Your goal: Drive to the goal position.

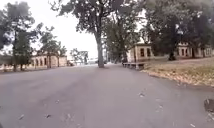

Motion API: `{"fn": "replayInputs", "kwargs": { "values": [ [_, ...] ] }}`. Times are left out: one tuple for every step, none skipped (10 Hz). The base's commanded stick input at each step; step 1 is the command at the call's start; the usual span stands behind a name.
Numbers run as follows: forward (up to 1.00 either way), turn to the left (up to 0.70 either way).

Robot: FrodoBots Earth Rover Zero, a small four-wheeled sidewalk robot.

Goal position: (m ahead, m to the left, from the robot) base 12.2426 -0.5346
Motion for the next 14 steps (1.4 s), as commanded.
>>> {"fn": "replayInputs", "kwargs": {
  "values": [
    [0.7,0.04],
    [0.7,0.04],
    [0.7,0.04],
    [0.7,0.04],
    [0.7,0.04],
    [0.7,0.04],
    [0.7,0.04],
    [0.7,-0.09],
    [0.7,-0.24],
    [0.7,-0.18],
    [0.7,0.04],
    [0.7,0.04],
    [0.7,0.04],
    [0.7,0.04]
  ]
}}
